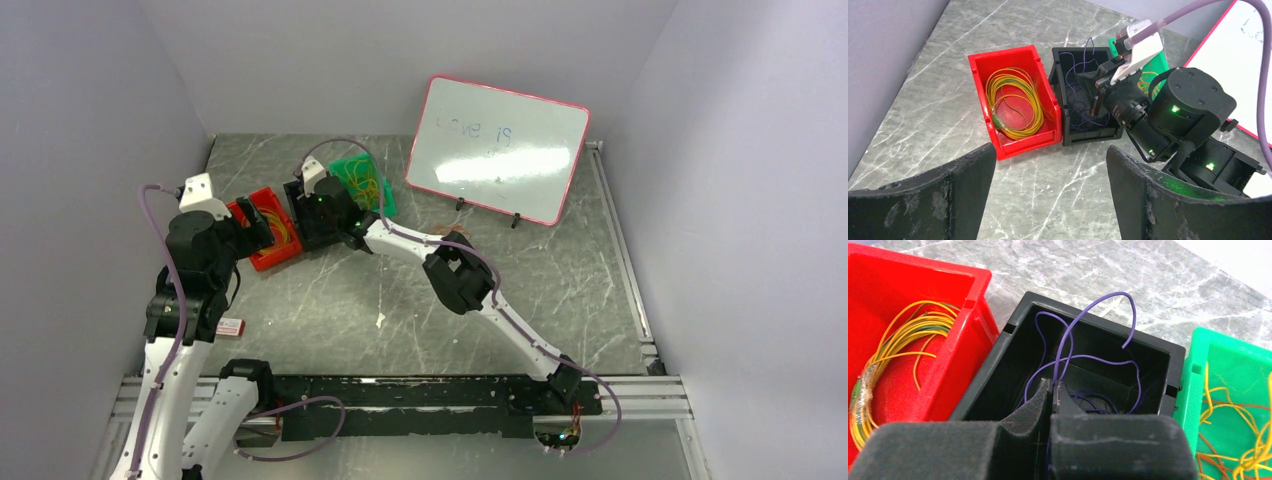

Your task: Untangle the cables

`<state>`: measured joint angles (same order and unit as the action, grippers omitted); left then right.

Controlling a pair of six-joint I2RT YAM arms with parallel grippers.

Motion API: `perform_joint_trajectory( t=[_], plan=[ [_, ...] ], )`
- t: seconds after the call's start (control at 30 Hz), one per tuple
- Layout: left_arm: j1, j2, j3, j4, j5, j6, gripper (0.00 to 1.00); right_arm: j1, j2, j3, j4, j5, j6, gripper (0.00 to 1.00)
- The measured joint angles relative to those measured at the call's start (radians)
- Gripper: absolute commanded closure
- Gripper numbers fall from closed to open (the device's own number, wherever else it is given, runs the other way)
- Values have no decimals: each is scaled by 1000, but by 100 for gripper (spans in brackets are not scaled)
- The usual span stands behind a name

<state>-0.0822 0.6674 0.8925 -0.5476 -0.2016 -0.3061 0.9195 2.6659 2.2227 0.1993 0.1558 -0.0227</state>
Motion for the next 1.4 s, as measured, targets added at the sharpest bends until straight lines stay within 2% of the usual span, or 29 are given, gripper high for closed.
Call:
perform_joint_trajectory(
  t=[0.5,1.07,1.4],
  plan=[
    [0,5,-6,0,13,0,15,-4,37,50,-50,-12,6,100],
    [0,4,-17,0,21,0,15,6,37,49,-115,202,-113,98],
    [0,3,-17,-1,23,0,15,35,34,42,-96,101,-123,93]
  ],
)
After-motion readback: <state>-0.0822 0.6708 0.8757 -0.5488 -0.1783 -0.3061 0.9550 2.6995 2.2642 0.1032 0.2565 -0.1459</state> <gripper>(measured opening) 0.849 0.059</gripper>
